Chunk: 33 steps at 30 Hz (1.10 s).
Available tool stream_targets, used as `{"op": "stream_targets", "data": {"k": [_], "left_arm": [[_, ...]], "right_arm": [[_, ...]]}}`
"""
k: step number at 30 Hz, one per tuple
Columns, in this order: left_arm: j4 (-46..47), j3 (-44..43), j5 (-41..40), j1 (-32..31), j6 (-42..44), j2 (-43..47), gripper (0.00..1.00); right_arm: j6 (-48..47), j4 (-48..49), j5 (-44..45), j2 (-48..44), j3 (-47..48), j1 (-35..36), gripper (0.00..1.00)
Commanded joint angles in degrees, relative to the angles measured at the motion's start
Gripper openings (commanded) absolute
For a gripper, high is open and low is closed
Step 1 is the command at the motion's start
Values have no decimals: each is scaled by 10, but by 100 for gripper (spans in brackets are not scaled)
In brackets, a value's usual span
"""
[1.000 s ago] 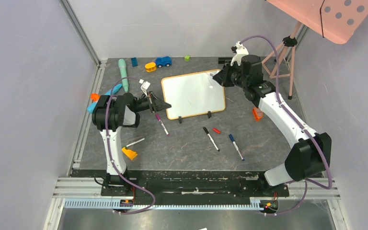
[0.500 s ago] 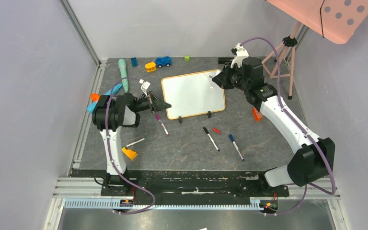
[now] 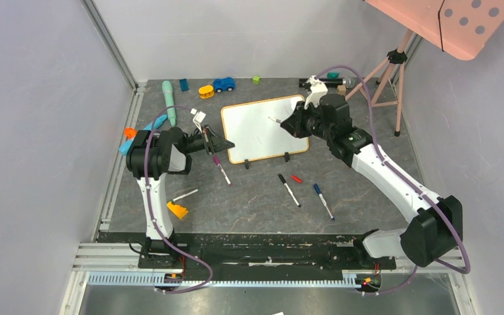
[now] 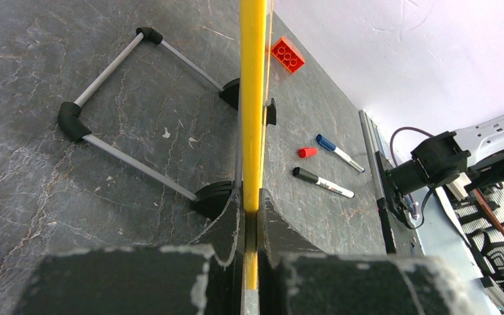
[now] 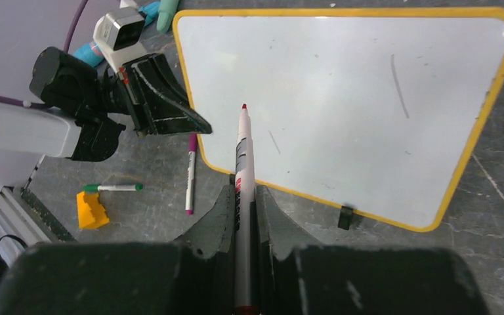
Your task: Write a sentence on the whiteboard
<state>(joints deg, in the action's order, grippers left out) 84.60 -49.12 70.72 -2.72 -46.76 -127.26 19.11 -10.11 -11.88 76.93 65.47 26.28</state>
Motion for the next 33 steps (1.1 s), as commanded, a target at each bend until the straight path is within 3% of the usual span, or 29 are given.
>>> {"op": "stream_targets", "data": {"k": [1, 17, 33], "left_arm": [[46, -2, 33, -7, 9, -8, 2], [46, -7, 38, -10, 15, -12, 2], [46, -15, 37, -10, 4, -20, 2]], "right_arm": [[7, 31, 20, -19, -8, 30, 0], [-6, 17, 55, -46, -10, 50, 0], [26, -3, 114, -2, 32, 78, 0]]}}
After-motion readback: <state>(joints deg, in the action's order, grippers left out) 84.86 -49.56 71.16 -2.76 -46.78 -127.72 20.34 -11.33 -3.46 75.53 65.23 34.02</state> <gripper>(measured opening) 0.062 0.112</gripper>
